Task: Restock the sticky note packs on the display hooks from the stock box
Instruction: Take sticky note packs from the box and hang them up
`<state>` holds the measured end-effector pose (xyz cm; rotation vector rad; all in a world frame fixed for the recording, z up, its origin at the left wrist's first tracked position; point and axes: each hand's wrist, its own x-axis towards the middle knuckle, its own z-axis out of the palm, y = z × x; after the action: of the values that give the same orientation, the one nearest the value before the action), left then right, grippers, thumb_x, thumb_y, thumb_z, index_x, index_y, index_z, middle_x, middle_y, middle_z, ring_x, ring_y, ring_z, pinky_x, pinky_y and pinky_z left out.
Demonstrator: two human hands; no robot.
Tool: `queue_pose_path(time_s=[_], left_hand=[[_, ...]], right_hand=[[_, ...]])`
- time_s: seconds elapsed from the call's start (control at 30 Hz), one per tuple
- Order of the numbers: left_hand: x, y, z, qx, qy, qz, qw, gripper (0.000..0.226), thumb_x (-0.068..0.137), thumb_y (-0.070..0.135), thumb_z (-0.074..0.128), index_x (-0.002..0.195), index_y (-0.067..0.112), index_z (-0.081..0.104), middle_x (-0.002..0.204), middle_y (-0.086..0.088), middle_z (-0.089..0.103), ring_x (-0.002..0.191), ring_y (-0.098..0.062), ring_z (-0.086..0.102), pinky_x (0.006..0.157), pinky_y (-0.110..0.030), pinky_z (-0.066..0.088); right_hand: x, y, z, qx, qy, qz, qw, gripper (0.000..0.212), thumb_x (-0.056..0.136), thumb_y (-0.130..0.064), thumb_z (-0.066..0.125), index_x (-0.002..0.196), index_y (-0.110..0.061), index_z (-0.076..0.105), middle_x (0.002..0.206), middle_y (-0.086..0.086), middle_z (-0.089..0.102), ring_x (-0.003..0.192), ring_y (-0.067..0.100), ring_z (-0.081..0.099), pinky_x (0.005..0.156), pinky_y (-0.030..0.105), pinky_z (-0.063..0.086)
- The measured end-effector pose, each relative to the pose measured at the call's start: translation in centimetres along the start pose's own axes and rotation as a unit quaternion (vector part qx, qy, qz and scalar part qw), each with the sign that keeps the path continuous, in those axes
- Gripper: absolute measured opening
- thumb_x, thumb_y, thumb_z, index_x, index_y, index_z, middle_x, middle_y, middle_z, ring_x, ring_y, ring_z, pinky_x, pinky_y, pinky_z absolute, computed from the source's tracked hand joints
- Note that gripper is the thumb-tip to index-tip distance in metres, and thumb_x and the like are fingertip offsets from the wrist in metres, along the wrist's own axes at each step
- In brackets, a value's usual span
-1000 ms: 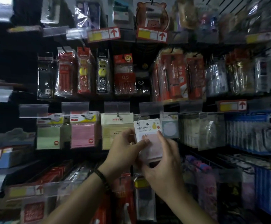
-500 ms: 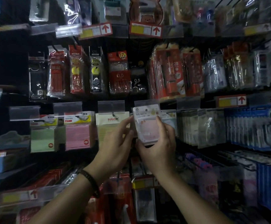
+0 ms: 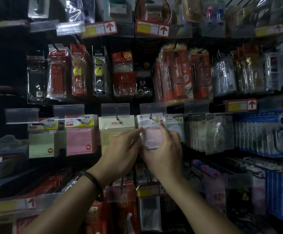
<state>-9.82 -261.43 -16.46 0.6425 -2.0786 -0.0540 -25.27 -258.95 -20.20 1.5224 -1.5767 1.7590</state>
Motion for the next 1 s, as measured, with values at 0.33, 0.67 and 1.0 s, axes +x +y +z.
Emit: queue_pose_path(time_s=[0.33, 0.67, 1.0], left_hand=[[-0.5, -1.3, -0.6, 0.086, -0.007, -0.024, 0.996, 0.033, 0.107, 0.023, 0.049, 0.136, 0.029, 0.062, 0.128, 0.007, 0.062, 0.111, -0.007, 0.061, 0.094, -0.031, 0.059], [-8.8, -2.5, -1.7, 0.070, -0.078, -0.024, 0.994, 0.017, 0.102, 0.032, 0.064, 0.115, 0.040, 0.071, 0.103, 0.024, 0.072, 0.094, 0.008, 0.067, 0.078, -0.019, 0.058], [-26.4, -5.7, 7.0, -0.022, -0.176, -0.109, 0.978, 0.009, 0.099, 0.032, 0.066, 0.094, 0.036, 0.072, 0.083, 0.024, 0.071, 0.073, 0.006, 0.067, 0.064, -0.019, 0.053]], right_hand=[[2.6, 0.9, 2.3, -0.054, -0.088, 0.050, 0.993, 0.109, 0.085, -0.059, 0.079, 0.167, -0.030, 0.014, 0.144, 0.005, 0.036, 0.113, 0.021, 0.056, 0.074, 0.024, 0.049], [-1.5, 1.3, -0.8, -0.035, -0.062, -0.008, 0.997, 0.047, 0.096, -0.045, 0.069, 0.137, -0.027, 0.058, 0.133, -0.004, 0.049, 0.119, 0.013, 0.053, 0.091, 0.024, 0.045], [-20.8, 5.8, -3.7, 0.079, -0.100, -0.096, 0.987, 0.009, 0.102, -0.018, 0.066, 0.094, -0.021, 0.067, 0.086, -0.015, 0.058, 0.074, -0.004, 0.053, 0.068, 0.010, 0.036]])
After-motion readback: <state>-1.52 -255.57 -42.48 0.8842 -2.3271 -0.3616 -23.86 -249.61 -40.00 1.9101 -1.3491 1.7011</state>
